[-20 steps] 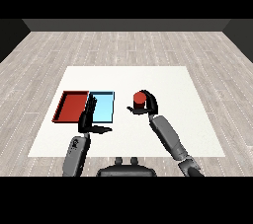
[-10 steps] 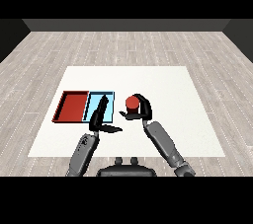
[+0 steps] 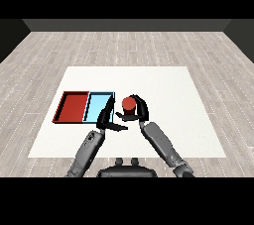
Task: Pick the red can and put it in the red box
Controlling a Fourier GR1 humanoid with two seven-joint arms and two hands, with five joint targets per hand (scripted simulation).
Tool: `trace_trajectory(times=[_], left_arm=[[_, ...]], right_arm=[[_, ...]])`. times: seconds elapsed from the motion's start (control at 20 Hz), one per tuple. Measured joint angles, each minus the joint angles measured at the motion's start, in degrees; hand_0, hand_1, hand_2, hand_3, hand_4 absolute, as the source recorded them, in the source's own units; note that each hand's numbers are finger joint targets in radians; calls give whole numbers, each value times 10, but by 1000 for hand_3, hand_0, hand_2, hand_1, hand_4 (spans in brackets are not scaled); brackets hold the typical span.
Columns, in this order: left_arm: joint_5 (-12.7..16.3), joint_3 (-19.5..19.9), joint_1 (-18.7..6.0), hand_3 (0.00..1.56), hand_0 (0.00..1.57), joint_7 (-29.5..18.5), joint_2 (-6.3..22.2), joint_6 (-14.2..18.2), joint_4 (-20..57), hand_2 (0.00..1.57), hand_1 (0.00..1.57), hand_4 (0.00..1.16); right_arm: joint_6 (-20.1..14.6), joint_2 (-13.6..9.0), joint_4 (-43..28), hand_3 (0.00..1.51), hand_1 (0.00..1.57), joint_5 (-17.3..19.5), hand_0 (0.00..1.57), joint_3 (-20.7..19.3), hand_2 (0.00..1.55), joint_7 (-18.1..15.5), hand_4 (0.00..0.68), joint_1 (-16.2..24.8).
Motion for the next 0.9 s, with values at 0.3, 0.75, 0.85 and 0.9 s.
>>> trace_trajectory(times=[0.3,0.75,0.85,0.9], left_arm=[[23,-18,-14,0,0,-17,0,3,41,0,0,0],[47,-31,-26,0,0,-28,0,4,73,0,0,0],[64,-42,-31,0,0,-45,0,7,90,0,0,0],[74,-54,-40,0,0,-53,0,19,101,0,0,0]], right_arm=[[-9,1,4,1381,1450,-6,1450,18,1434,-15,637,2],[-21,1,1,1372,1453,-23,1453,37,1432,-10,625,-10],[-21,1,-1,1371,1481,-30,1481,40,1437,-12,621,-7],[-21,1,-7,1373,1486,-30,1486,41,1438,-8,622,-7]])
